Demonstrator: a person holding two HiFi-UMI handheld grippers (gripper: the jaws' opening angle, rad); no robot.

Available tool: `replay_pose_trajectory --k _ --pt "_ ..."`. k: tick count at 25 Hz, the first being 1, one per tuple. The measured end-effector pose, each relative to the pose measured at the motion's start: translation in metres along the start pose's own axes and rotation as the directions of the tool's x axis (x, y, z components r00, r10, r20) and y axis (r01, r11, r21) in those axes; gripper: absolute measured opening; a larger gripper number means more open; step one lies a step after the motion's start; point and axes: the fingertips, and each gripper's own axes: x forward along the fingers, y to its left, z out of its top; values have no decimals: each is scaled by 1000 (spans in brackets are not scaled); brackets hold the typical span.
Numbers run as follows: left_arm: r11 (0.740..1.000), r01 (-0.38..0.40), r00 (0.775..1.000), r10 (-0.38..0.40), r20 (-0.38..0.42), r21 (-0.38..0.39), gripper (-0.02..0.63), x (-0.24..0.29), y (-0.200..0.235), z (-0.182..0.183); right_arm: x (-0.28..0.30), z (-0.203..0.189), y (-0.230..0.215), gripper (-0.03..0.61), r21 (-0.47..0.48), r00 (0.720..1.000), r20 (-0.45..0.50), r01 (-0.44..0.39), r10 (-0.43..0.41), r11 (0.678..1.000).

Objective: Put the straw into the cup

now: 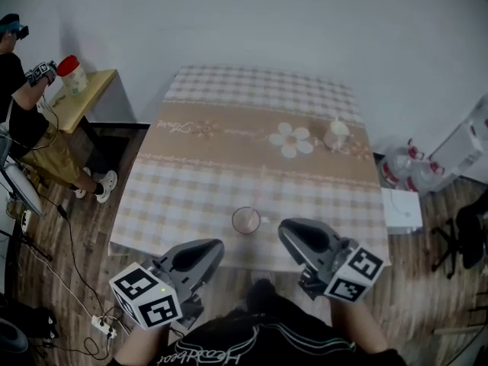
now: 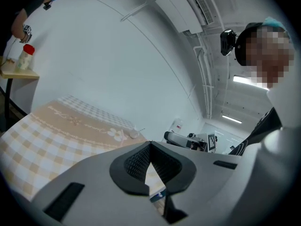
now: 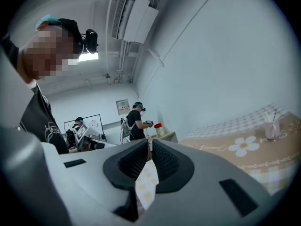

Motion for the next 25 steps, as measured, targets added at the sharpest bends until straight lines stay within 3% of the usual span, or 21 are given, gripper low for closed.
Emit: replay_pose_trajectory --k 6,9,19,25 --pt "991 86 995 -91 39 104 -3 -15 -49 21 -20 19 62 12 -85 995 -55 -91 86 992" --pt "984 105 992 -113 50 143 -3 -23 -72 24 -32 25 79 12 -41 988 -57 -142 140 989" --pt "984 92 994 -101 52 153 -3 -22 -145 -2 -89 23 109 12 5 977 -55 -208 208 978" --pt "984 63 995 -76 69 169 -3 -22 -199 -22 -144 23 131 11 -39 973 -45 -229 228 973"
